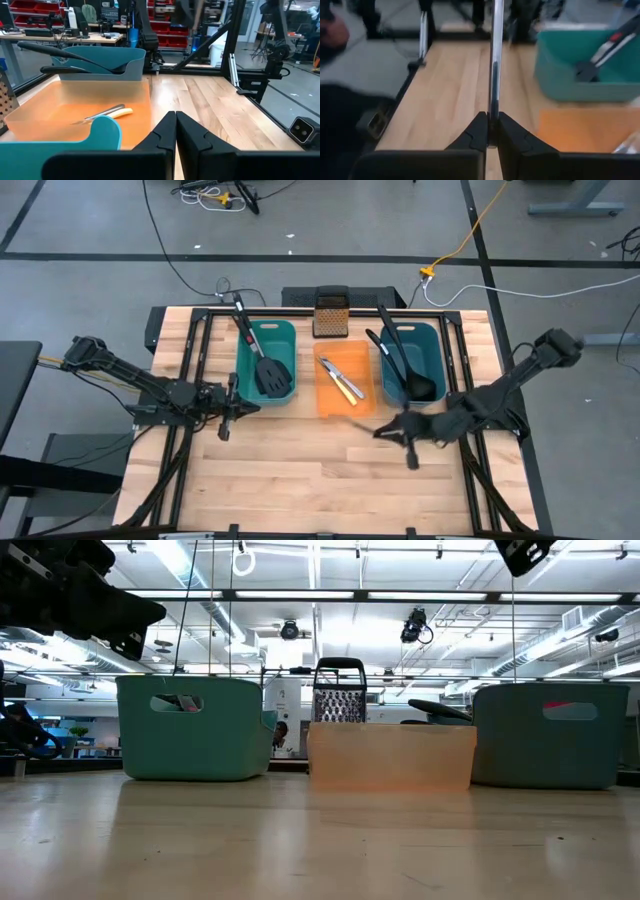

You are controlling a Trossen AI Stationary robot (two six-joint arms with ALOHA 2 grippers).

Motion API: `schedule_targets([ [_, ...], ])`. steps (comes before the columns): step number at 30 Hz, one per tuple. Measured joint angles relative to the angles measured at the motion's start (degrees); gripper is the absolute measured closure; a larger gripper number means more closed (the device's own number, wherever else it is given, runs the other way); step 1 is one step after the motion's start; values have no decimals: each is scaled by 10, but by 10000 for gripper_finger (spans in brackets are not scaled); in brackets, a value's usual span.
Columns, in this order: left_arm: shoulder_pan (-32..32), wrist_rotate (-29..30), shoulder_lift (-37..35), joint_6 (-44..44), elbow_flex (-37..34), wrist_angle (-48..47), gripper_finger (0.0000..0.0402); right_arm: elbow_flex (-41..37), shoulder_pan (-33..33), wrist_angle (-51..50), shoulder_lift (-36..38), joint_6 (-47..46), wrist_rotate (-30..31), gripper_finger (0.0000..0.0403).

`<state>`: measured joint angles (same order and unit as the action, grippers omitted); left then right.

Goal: Pick & Place Kitchen Items
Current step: Put the silver table knife into the orange bin

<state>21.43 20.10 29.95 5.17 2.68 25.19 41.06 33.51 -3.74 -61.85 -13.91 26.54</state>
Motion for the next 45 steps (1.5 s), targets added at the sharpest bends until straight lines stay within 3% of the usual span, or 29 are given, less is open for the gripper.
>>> schedule_targets([
  [6,0,0,0,0,0,0,384,-107,-11,61,129,24,40,379],
  [14,0,2,0,0,0,-1,384,-195,-42,80,274,47,17,379],
  [30,0,3,0,-7,0,-2,384,-317,-89,92,450,66,25,379],
  [38,0,3,0,-7,0,-2,384,-318,-108,96,469,69,41,379],
  [45,0,33,0,-5,0,0,384,-209,-147,7,367,33,53,379],
])
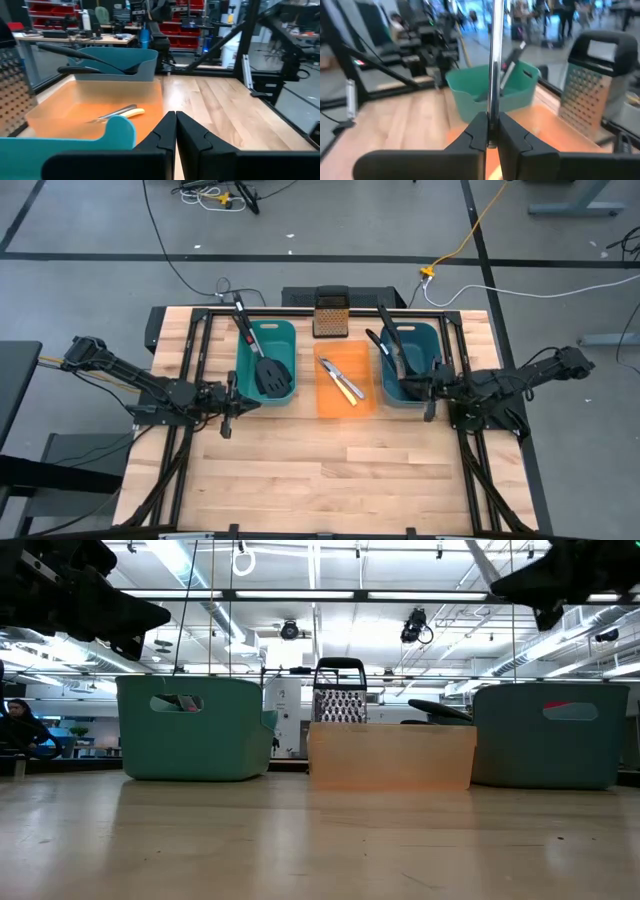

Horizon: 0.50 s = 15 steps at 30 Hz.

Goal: Pick & Place Kitchen Items
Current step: Put the silver table knife into the orange bin

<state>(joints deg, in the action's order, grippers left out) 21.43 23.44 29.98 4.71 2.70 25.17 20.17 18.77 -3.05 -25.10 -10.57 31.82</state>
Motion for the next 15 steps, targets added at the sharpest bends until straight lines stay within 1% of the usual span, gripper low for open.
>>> schedule_targets([
  [4,0,13,0,-5,0,0,384,102,-38,-116,-108,-64,-23,379],
  [7,0,13,0,-7,0,0,384,181,-73,-210,-199,-109,-66,379],
  [12,0,13,0,-7,0,0,384,301,-130,-329,-350,-153,-136,379],
  [15,0,12,0,-6,0,0,384,367,-164,-392,-423,-181,-182,379],
])
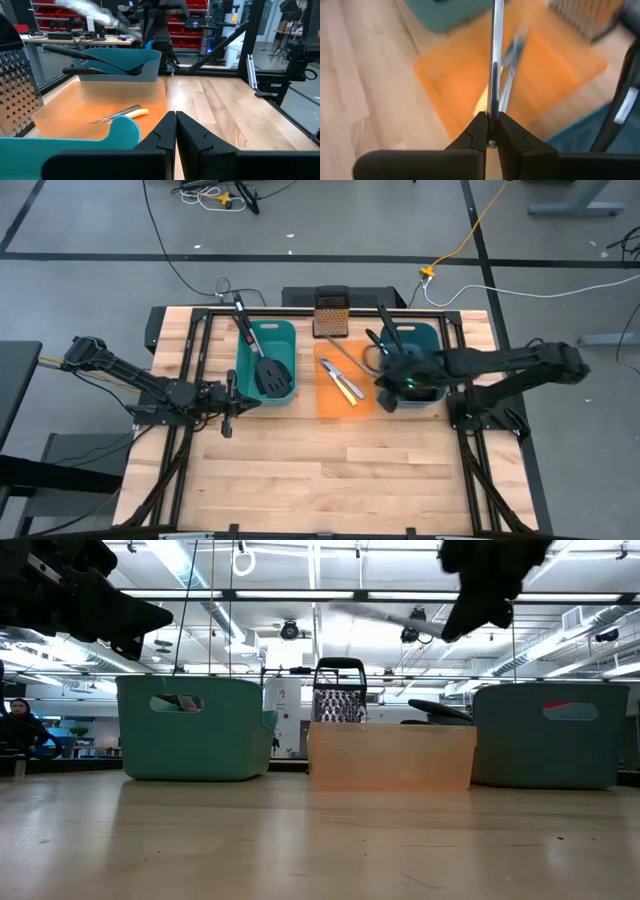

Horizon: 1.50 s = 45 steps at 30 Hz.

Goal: Pick & Place Kitchen Items
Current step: Put the silver table knife into the orange bin

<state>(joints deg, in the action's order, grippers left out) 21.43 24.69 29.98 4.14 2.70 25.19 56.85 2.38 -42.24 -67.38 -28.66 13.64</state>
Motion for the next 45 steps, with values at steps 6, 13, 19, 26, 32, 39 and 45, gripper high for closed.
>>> schedule_targets([
  [6,0,-1,0,1,0,0,384,50,-51,-46,-105,-47,-71,379],
  [13,0,-3,0,0,0,0,384,51,-80,-37,-186,-65,-93,379],
  [19,0,-3,0,1,0,0,384,51,-87,11,-250,-72,-129,379],
  [26,0,-3,0,2,0,1,384,51,-104,27,-283,-115,-131,379],
  [32,0,-4,0,2,0,2,384,50,-106,28,-296,-142,-126,379],
  [39,0,-21,0,2,0,2,384,50,-106,33,-326,-153,-115,379],
  [45,0,-21,0,2,0,2,384,51,-106,41,-366,-153,-107,377],
])
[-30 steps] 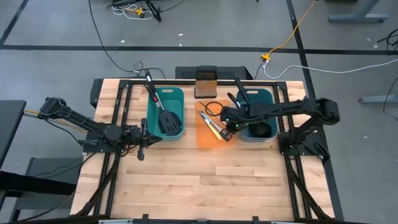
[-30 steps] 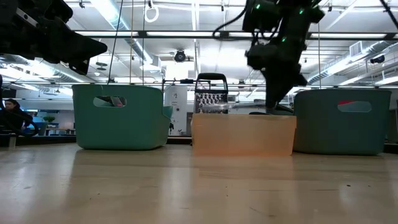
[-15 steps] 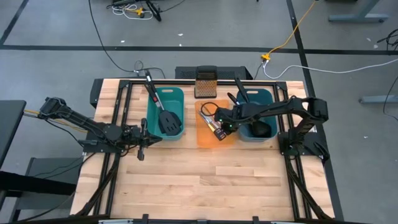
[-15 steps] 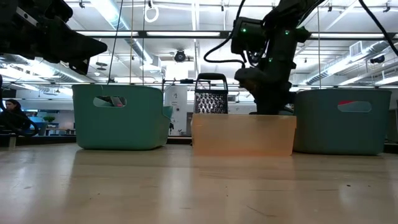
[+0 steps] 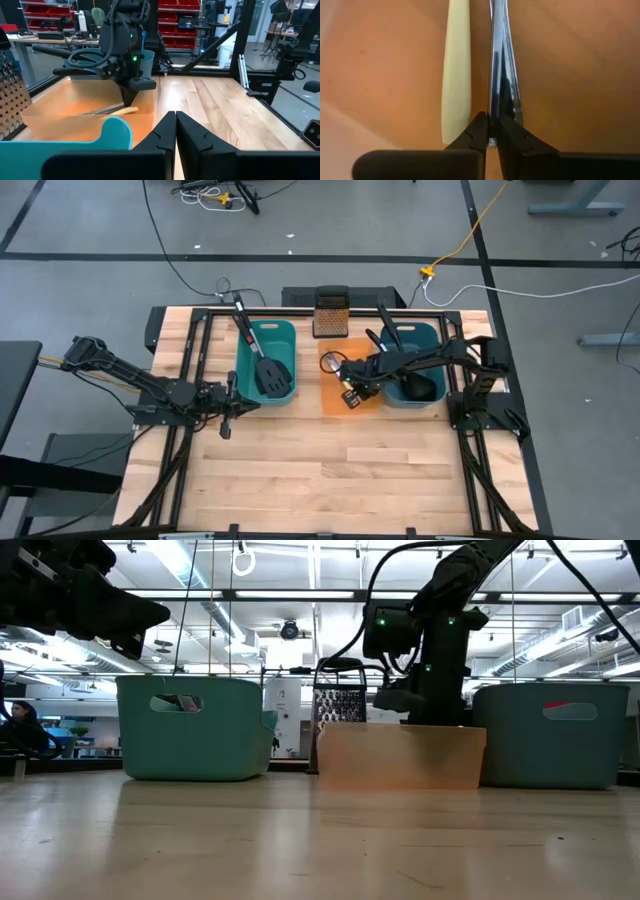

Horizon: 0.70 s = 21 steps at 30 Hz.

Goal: Pick & Place Kitchen Items
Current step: Put the silver table knife into the orange bin, then return to Home Position

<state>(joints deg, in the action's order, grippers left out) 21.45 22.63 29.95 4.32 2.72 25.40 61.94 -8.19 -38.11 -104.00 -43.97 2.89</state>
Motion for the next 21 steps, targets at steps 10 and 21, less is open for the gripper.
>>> schedule_targets([
  [10,0,0,0,0,0,-1,384,-2,0,13,28,22,8,322],
  [21,0,-20,0,-14,0,-1,384,-1,14,57,149,176,-6,335],
])
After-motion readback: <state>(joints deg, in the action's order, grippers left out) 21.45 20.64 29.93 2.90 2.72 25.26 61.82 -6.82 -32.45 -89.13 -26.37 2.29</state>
